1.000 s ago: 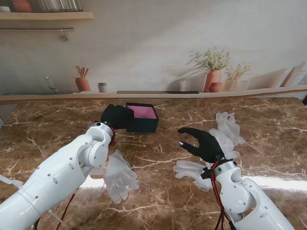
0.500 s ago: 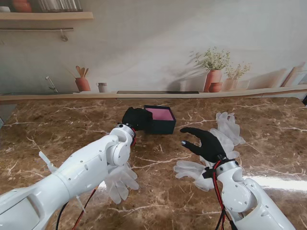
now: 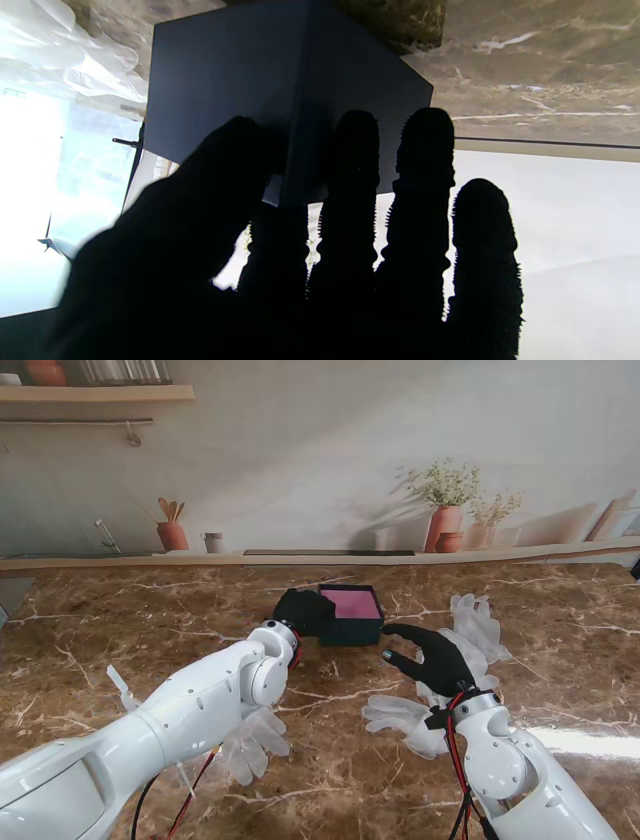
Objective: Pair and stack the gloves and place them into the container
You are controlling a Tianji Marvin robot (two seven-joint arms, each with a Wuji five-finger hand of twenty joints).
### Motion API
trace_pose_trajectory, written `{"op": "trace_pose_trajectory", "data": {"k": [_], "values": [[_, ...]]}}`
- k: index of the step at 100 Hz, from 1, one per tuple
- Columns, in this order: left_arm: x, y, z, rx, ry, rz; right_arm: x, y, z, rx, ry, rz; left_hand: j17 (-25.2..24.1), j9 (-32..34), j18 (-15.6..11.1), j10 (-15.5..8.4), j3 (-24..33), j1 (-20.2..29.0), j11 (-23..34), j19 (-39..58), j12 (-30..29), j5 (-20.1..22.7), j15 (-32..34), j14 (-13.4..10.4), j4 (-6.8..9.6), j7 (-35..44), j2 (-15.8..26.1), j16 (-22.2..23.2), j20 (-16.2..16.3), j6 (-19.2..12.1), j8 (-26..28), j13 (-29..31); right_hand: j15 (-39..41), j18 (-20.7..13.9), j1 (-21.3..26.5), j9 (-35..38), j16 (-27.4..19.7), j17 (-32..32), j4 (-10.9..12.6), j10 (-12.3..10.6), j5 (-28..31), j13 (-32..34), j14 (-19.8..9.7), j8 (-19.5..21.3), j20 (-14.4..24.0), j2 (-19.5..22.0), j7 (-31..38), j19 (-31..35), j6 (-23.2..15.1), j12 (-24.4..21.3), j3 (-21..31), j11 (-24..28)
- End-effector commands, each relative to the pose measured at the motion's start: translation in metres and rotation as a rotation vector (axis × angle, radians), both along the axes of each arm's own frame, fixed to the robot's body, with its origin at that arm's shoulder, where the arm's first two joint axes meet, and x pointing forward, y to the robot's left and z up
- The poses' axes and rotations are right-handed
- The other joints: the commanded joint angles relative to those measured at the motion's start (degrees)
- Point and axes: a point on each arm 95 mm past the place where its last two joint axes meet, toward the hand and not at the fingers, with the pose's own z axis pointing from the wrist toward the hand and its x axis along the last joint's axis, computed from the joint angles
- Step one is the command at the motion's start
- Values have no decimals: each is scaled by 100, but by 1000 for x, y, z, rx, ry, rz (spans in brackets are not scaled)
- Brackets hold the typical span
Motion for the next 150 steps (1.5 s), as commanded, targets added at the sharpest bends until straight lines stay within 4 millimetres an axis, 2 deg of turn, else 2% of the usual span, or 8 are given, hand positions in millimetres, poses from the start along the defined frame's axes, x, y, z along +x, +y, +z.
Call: {"op": "trace_pose_trajectory", "data": {"k": [1, 55, 64, 68, 71, 102, 131, 150], "values": [[-1, -4, -3, 16, 10, -16, -2, 0, -5, 2, 21, 0, 47, 246, 106, -33, -140, 27, 117, 302, -80, 346, 219, -155, -94, 307, -124, -22, -29, -96, -57, 203, 3, -24, -105, -2, 63, -33, 195, -8, 156, 133, -7, 79, 138, 22, 55, 2, -101, 53, 54, -11], [-1, 2, -14, 126, 72, -29, -2, 0, -8, 3, 22, 3, -381, -296, 140, -115, -499, -111, -36, -13, -111, -214, -68, -140, -60, 3, -336, 45, -100, -166, -91, -259, -2, -16, -99, -13, 62, -18, 193, -11, 164, 121, -7, 80, 155, 24, 59, 18, -115, 51, 52, -16], [-2, 5, -13, 127, 81, -33, -2, 1, -8, 2, 24, 3, -598, -485, 155, -221, -163, -593, -35, -260, -94, -546, -233, -154, 0, -1252, -336, 76, 26, -58, 80, -459, -3, -18, -98, -20, 62, -18, 193, -10, 163, 120, -3, 79, 156, 31, 58, 16, -114, 50, 49, -19], [-2, 6, -13, 124, 82, -33, -2, 1, -8, 1, 25, 2, -635, -531, 151, -253, 240, -1022, -11, -310, -68, -690, -252, -136, 278, -1696, -282, 87, 42, 33, 142, -497, -7, -18, -94, -30, 60, -14, 193, -19, 160, 114, -4, 79, 157, 26, 56, 17, -108, 46, 46, -25], [-2, 7, -13, 124, 81, -35, -2, 0, -8, 1, 25, 2, -653, -571, 129, -275, 254, -1159, 7, -338, -49, -859, -261, -137, 342, -1965, -307, 90, 40, 28, 97, -519, -9, -20, -96, -34, 58, -13, 193, -13, 157, 113, 4, 78, 158, 24, 54, 17, -116, 43, 43, -28], [-10, 24, 8, 116, 33, -41, -3, 1, -8, -4, 24, 2, -844, -1041, 47, -397, -448, -1469, -34, -632, -2, -1875, -456, -81, 449, -3423, -395, 78, 31, -266, -347, -768, -19, -23, -106, -45, 50, -23, 193, -21, 138, 92, 4, 74, 157, 21, 42, 6, -125, 35, 33, -30], [-41, 53, 39, 29, -12, -22, -5, 6, -7, -38, 28, 22, -1124, -1379, -117, -338, -891, -1337, -199, -1221, -73, -1881, -738, -132, 513, -3544, -142, 3, -225, -10, -412, -1131, -18, -62, 8, -29, 45, 21, 192, -11, 99, 88, 8, 69, 169, -192, 24, 24, -82, 37, 98, -20], [-71, 78, 38, -11, 38, -11, -10, 17, -4, -102, 40, 76, -1369, -1921, -367, -198, -1467, -1121, -616, -1709, -313, -1662, -1197, -147, 582, -3430, 195, -217, -561, 230, -353, -1629, -3, -110, 61, 20, 38, 97, 114, -27, 81, 134, 4, 82, 201, -548, 30, 83, -33, 50, 402, 12]]}}
